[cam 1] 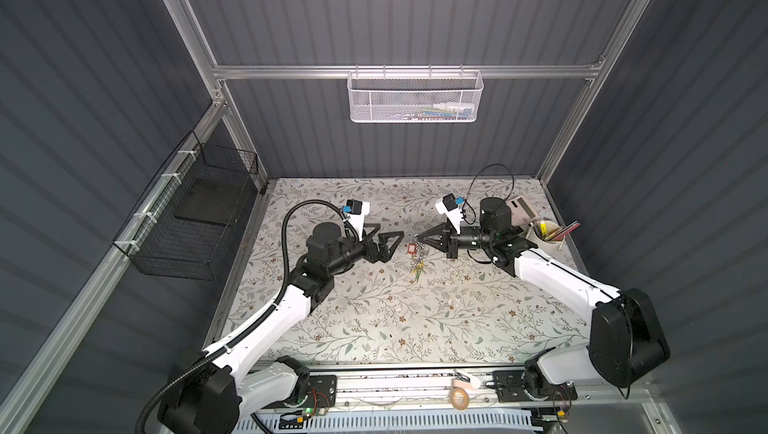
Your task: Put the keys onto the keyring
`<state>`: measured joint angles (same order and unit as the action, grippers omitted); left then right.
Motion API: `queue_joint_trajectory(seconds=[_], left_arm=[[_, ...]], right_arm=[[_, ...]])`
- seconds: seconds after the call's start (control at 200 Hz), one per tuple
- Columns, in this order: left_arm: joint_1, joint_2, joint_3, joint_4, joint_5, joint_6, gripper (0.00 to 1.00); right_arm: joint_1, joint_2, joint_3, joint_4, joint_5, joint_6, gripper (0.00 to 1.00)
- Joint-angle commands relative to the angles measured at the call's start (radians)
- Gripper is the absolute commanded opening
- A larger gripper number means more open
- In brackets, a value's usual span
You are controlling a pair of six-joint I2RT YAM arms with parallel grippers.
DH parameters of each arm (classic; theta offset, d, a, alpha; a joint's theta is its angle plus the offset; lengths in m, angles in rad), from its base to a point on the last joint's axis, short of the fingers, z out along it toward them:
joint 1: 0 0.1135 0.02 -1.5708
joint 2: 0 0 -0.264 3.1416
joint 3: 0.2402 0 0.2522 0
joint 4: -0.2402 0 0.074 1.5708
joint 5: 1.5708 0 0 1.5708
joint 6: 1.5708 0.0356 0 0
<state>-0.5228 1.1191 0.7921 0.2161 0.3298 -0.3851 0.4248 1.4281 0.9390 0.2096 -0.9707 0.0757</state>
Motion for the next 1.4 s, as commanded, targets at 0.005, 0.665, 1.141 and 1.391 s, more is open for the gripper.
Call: queue_joint_trajectory(seconds=[0.005,0.665,1.141,1.391], left_arm=[[0.001,-0.007,0.075,-0.314,-0.08,0.255,0.96],[-0.001,0.346,0.608,-0.879,0.418,0.873,0.38],[-0.044,0.425,0.666,-0.883,0.371,0.863,0.25],[-0.062,0.46,0.694,-0.928,0.337,0.885,0.17]], right_arm=[[0.013,-0.009,0.048,-0.077,0.009,-0.129,0.0],[0.04,-0.026,0.037,-0.105,0.003,-0.196,0.0],[0.043,-0.032,0.022,-0.072,-0.011,-0.174,0.0],[0.042,-0.032,0.018,-0.067,-0.007,-0.175,0.0]])
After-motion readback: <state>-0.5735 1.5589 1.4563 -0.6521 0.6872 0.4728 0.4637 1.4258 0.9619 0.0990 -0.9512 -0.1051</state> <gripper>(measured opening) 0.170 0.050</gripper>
